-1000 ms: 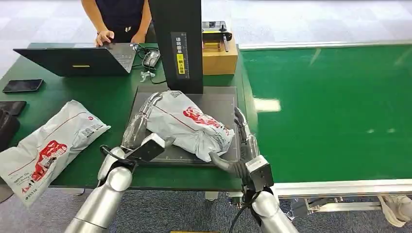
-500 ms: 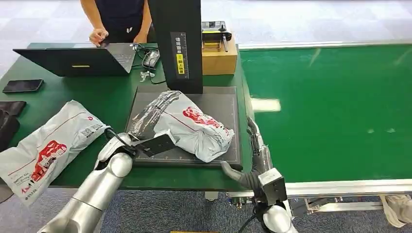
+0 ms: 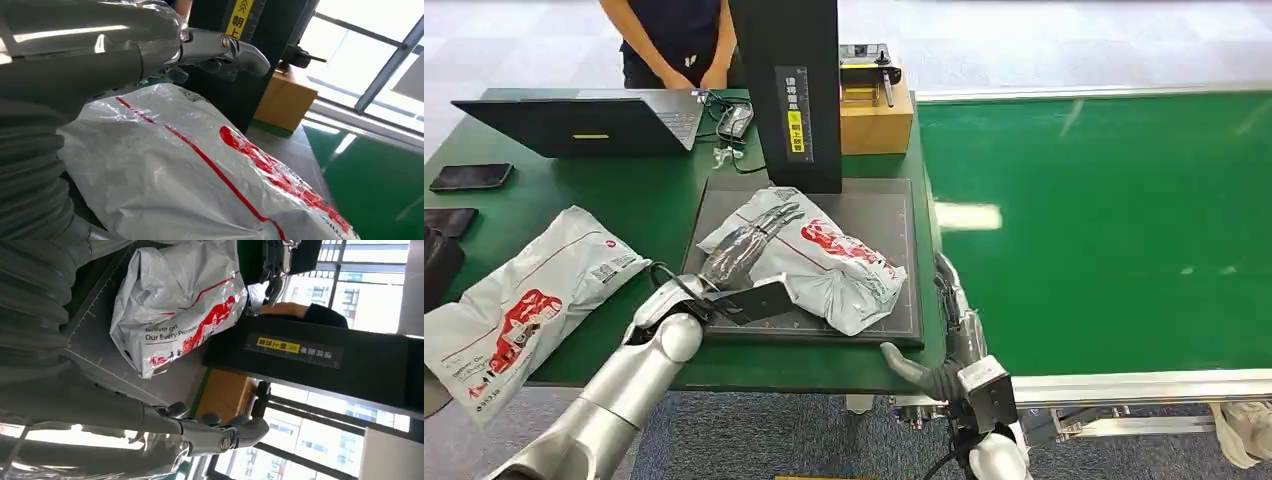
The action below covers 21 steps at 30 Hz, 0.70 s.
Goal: Moved the parcel from conveyor to table for the left to box.
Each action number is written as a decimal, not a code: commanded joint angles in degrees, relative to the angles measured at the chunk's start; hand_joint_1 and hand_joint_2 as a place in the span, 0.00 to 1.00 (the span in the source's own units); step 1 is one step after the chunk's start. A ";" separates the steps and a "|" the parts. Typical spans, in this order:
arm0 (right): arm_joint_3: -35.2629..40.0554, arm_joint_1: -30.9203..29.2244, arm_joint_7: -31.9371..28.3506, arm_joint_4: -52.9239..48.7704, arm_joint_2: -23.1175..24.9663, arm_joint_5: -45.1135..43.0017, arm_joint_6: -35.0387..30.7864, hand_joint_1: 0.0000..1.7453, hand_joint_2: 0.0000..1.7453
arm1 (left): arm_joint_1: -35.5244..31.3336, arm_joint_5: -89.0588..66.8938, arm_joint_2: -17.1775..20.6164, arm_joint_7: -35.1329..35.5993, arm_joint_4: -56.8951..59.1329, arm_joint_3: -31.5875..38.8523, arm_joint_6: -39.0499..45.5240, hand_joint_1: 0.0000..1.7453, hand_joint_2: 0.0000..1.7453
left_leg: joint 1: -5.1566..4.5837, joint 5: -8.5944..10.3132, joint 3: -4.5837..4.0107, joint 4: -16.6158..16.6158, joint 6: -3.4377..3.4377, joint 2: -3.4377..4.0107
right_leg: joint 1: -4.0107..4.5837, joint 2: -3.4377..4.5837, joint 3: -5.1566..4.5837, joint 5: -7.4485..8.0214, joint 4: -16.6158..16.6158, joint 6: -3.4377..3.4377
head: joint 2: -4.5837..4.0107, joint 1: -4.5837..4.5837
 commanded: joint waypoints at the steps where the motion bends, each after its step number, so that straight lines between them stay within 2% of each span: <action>1: -1.02 -0.76 0.12 2.34 -0.55 -0.20 0.05 0.00 1.00 | -6.32 -1.33 -1.10 0.20 11.19 -4.16 -2.21 0.00 1.00 | 0.03 -0.03 0.09 -0.03 -0.09 -0.08 | 0.01 -0.04 0.11 -0.04 -0.03 0.07 | 0.00 0.00; 2: -1.07 -0.70 0.12 2.64 -0.61 -0.27 0.00 0.00 1.00 | -7.25 -1.48 -1.62 0.11 12.55 -4.51 -2.42 0.00 1.00 | 0.08 -0.03 0.28 -0.11 -0.20 -0.23 | 0.02 -0.14 0.34 -0.08 -0.13 0.17 | 0.00 0.00; 3: -1.24 -0.61 -0.07 2.87 -0.55 -0.49 -0.08 0.00 1.00 | -8.05 -1.65 -2.00 0.04 14.09 -4.79 -2.65 0.00 1.00 | 0.05 0.00 0.07 -0.01 -0.09 -0.20 | 0.03 -0.15 0.13 -0.04 -0.04 0.08 | 0.00 0.00; 8: -1.27 0.11 -1.27 5.00 0.53 -0.26 0.28 0.00 1.00 | -10.88 -2.32 -4.09 -0.16 21.47 -5.82 -2.04 0.00 1.00 | 0.08 0.00 0.25 -0.10 -0.16 -0.31 | 0.03 -0.23 0.34 -0.07 -0.14 0.17 | 0.00 0.00; 12: -1.38 -1.42 -1.38 6.31 0.80 -0.37 0.48 0.00 1.00 | -12.27 -3.07 -4.69 0.32 23.93 -6.50 -1.78 0.00 1.00 | 0.06 -0.03 0.16 -0.05 -0.11 -0.10 | 0.02 -0.05 0.20 -0.03 -0.08 0.11 | 0.00 0.00; 21: -1.24 -1.31 -1.40 6.12 1.18 -0.43 0.55 0.00 1.00 | -14.52 -4.12 -6.01 2.00 26.99 -7.27 -2.71 0.00 1.00 | 0.05 -0.03 0.15 -0.03 -0.14 -0.13 | 0.01 -0.08 0.19 -0.05 -0.05 0.12 | 0.00 0.00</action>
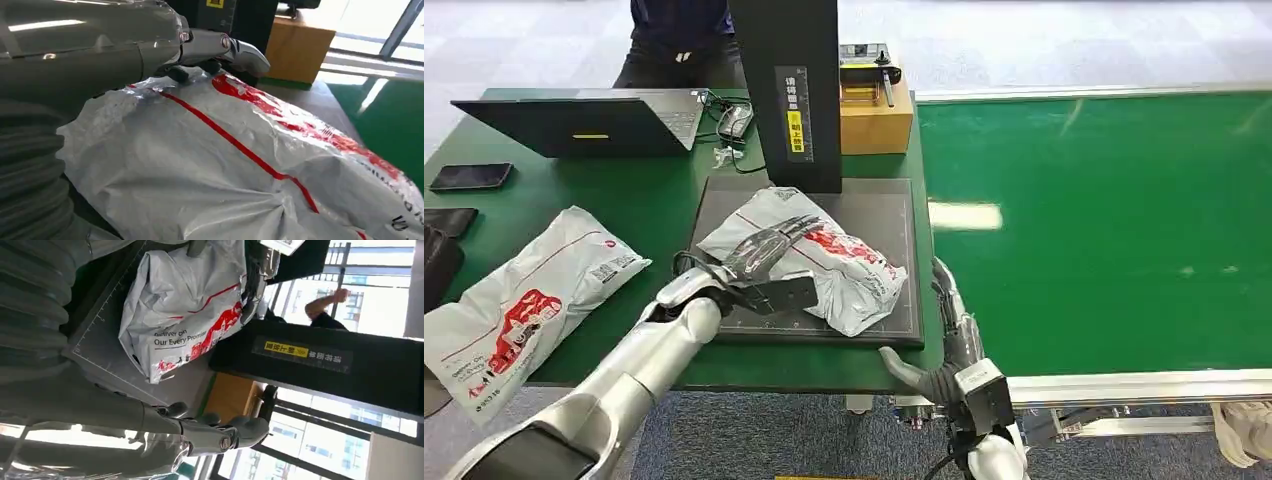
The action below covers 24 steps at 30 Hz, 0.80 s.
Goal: Moved the parcel from conveyor to table for the left to box.
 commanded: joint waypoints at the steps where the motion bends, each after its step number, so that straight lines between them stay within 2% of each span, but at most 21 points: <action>1: -1.11 -1.26 -0.13 3.76 1.03 -0.28 -0.08 0.00 1.00 | -5.27 -0.58 -2.40 0.93 9.76 -2.68 -0.74 0.00 1.00 | 0.05 -0.02 0.09 -0.01 -0.11 -0.11 | 0.03 -0.06 0.13 -0.04 -0.04 0.09 | 0.00 0.00; 9: -1.02 -1.13 -0.18 4.09 1.34 -0.20 -0.08 0.00 1.00 | -5.88 -1.56 -3.47 1.91 11.10 -3.53 -1.26 0.00 1.00 | 0.08 -0.06 0.27 -0.09 -0.19 -0.15 | 0.03 -0.06 0.33 -0.07 -0.13 0.19 | 0.00 -0.02; 13: -0.91 -1.12 -0.31 3.89 1.54 0.03 -0.04 0.00 1.00 | -6.38 -2.65 -4.20 3.10 12.01 -4.38 -1.41 0.00 1.00 | 0.04 -0.03 0.09 -0.02 -0.09 -0.09 | 0.02 -0.05 0.12 -0.04 -0.04 0.09 | 0.00 -0.02; 18: -0.90 -1.02 0.11 2.87 1.99 0.67 0.27 0.00 1.00 | -6.04 -3.35 -4.33 3.63 11.97 -4.21 2.13 0.00 1.00 | 0.04 -0.04 0.16 -0.05 -0.13 -0.11 | 0.00 -0.05 0.19 -0.06 -0.06 0.12 | 0.00 0.00; 19: -1.07 -0.96 0.27 2.57 2.16 0.81 0.38 0.00 1.00 | -6.00 -3.60 -4.24 3.58 11.81 -4.23 3.01 0.42 1.00 | 0.05 -0.04 0.11 -0.02 -0.10 -0.04 | 0.02 0.00 0.13 -0.04 -0.04 0.08 | 0.00 -0.02; 20: -1.30 -0.84 0.53 2.23 2.37 0.98 0.56 0.00 1.00 | -5.94 -3.56 -4.16 3.59 11.63 -3.88 4.39 1.00 1.00 | 0.04 -0.05 0.17 -0.05 -0.14 -0.05 | 0.00 0.01 0.19 -0.05 -0.06 0.12 | 0.00 -0.02; 24: -2.09 -0.25 1.05 1.27 2.75 1.88 1.39 0.00 1.00 | -5.97 -3.52 -4.22 3.41 11.42 -2.68 6.06 1.00 1.00 | 0.04 -0.04 0.08 0.00 -0.12 -0.06 | 0.01 -0.01 0.10 -0.05 -0.01 0.08 | 0.00 -0.02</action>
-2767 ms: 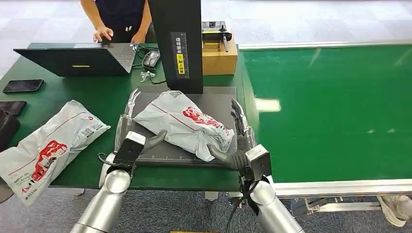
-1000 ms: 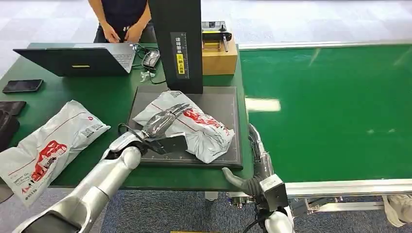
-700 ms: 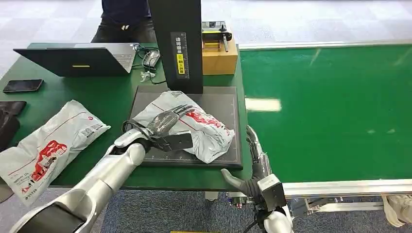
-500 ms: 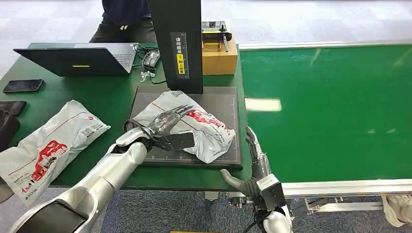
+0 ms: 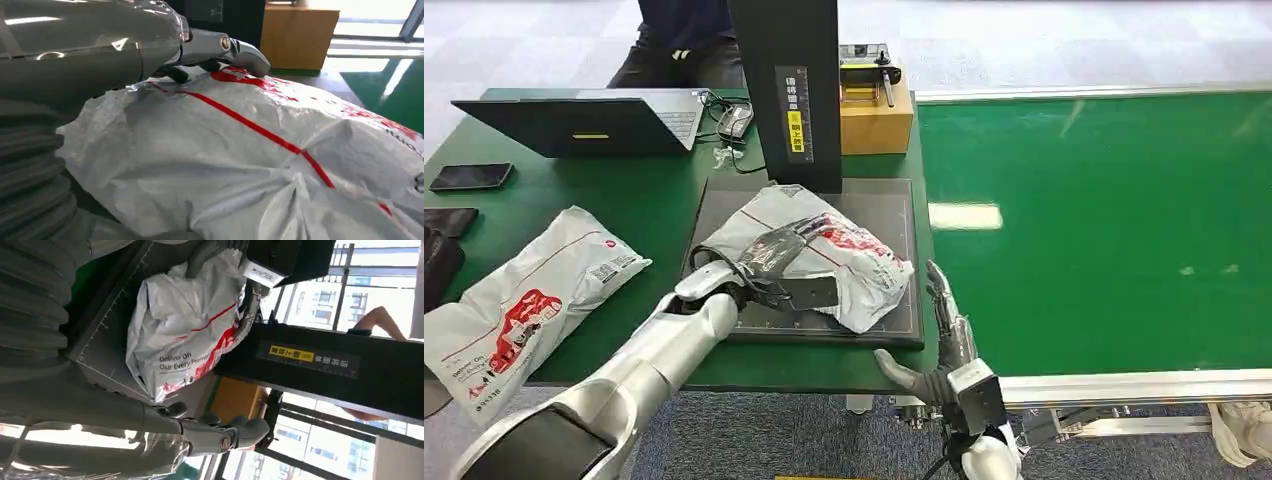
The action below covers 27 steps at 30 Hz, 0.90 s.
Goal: Moved the parcel from conveyor to table for the left to box.
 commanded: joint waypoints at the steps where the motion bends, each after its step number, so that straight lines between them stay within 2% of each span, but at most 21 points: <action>1: -2.14 -0.10 0.92 -0.07 1.57 1.13 1.25 0.00 1.00 | -2.42 -0.39 -0.85 0.24 4.43 0.00 3.79 1.00 1.00 | 0.04 -0.05 0.18 -0.05 -0.17 -0.09 | 0.00 -0.02 0.18 -0.08 -0.03 0.12 | 0.00 0.00; 17: -0.71 -1.02 1.34 1.32 1.31 1.62 1.73 0.00 1.00 | -0.46 -0.51 -0.58 0.18 1.80 4.06 12.81 1.00 1.00 | 0.05 -0.05 0.19 -0.06 -0.14 -0.03 | 0.01 0.03 0.20 -0.05 -0.07 0.12 | 0.00 0.00; 27: -0.37 -1.17 1.59 0.19 1.32 2.10 0.85 0.00 1.00 | 1.51 0.81 1.03 -0.85 -4.85 10.58 19.69 1.00 1.00 | 0.03 -0.05 0.07 -0.01 -0.09 0.05 | 0.02 0.09 0.06 -0.02 -0.02 0.07 | 0.00 0.00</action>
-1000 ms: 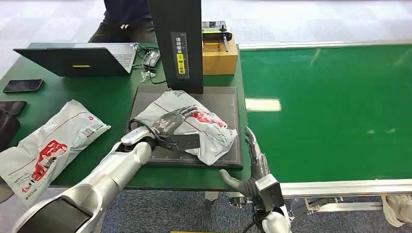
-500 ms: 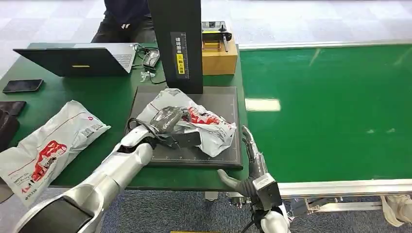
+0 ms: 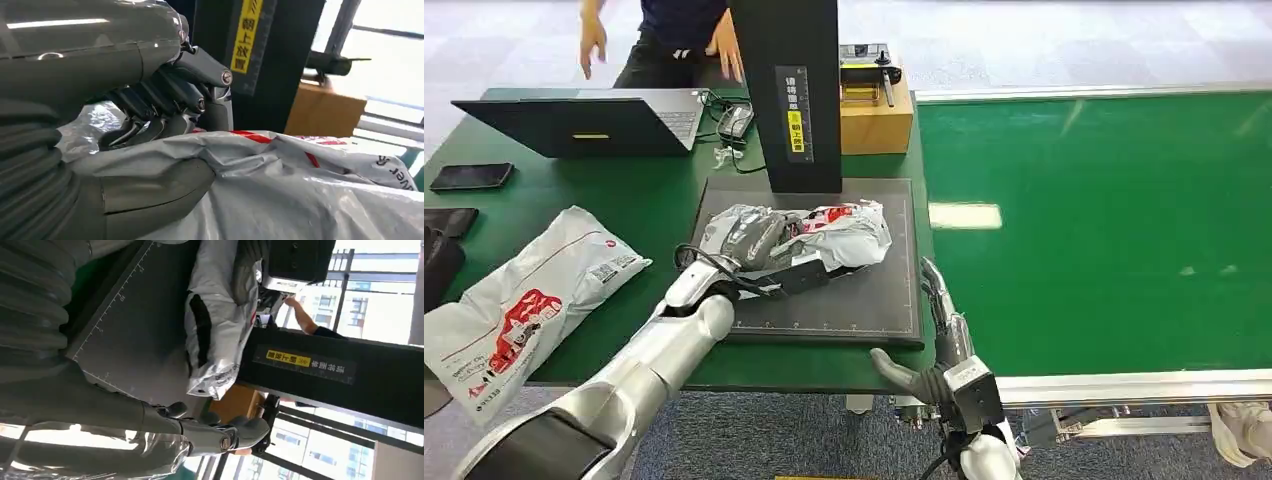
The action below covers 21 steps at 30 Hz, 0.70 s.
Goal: Moved the parcel from conveyor to table for the left to box.
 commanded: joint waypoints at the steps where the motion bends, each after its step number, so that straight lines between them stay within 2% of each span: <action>1: 0.51 -1.40 0.48 1.02 0.12 0.40 -0.86 0.00 1.00 | 1.15 1.44 1.60 -1.02 -6.38 7.27 4.25 1.00 1.00 | 0.07 -0.11 0.29 -0.07 -0.21 0.05 | 0.02 0.14 0.27 -0.07 -0.09 0.18 | 0.00 0.00; 2: 0.51 -1.38 0.57 0.86 0.11 0.46 -0.91 0.00 1.00 | 1.21 1.46 1.87 -1.06 -6.81 7.37 3.88 1.00 1.00 | 0.03 -0.04 0.08 -0.02 -0.10 0.04 | 0.01 0.09 0.07 -0.02 -0.03 0.08 | 0.00 0.02; 10: 0.45 -1.32 1.36 -1.10 -0.03 1.10 -1.41 0.00 1.00 | 6.09 3.31 4.50 -1.69 -20.72 12.71 6.31 1.00 1.00 | 0.05 -0.11 0.25 -0.09 -0.20 0.13 | 0.00 0.22 0.21 -0.06 -0.07 0.14 | 0.00 0.00; 13: 0.80 -1.47 1.38 -1.24 -0.66 1.09 -1.71 0.00 1.00 | 7.48 4.06 5.57 -2.14 -25.39 14.32 6.88 1.00 1.00 | 0.02 -0.06 0.08 -0.02 -0.11 0.15 | -0.01 0.19 0.03 -0.02 -0.01 0.08 | 0.00 0.00; 21: 0.99 -0.09 1.38 -2.32 -1.64 0.51 -3.08 0.00 1.00 | 9.28 7.13 7.75 -2.79 -30.13 17.01 8.68 1.00 1.00 | 0.06 -0.10 0.20 -0.05 -0.16 0.11 | 0.02 0.18 0.17 -0.05 -0.05 0.13 | 0.00 0.00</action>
